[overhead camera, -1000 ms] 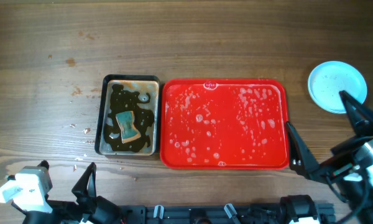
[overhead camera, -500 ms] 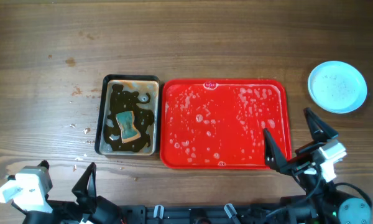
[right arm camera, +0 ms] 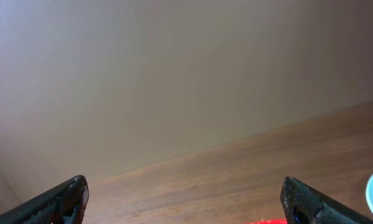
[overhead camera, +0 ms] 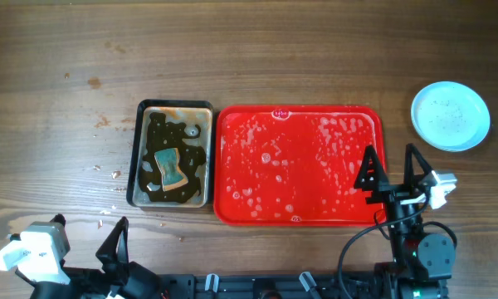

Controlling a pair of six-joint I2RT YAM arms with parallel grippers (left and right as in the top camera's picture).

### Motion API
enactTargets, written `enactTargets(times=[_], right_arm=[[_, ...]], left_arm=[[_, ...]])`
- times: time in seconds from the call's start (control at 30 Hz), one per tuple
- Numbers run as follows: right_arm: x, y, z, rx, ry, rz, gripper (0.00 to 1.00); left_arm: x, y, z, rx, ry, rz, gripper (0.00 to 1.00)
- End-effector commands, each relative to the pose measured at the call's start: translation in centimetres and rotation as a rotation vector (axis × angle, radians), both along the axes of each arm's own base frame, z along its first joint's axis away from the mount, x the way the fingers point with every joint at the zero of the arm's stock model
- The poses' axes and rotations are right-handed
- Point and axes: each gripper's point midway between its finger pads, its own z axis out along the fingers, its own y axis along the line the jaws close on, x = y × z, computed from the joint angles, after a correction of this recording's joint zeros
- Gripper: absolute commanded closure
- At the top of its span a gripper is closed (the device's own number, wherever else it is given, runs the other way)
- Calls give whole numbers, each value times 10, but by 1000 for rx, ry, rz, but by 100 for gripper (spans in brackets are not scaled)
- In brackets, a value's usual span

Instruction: Clean dirty plates on tray and stack at the side

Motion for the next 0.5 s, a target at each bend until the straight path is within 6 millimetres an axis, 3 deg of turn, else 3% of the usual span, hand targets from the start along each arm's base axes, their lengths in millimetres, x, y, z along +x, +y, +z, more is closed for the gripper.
enactTargets(times=[0.0,0.13,0.23,0.47], right_arm=[[-1,8,-4,-158,-18,19,0],[2,8,-26,-193,64,20,0],[5,9,-54,-203,131,32,0],[5,9,-53,-295,115,27,0]], left_arm=[[0,2,2,16,-11,2,0],[0,2,2,16,-11,2,0],[0,2,2,16,-11,2,0],[0,2,2,16,-11,2,0]])
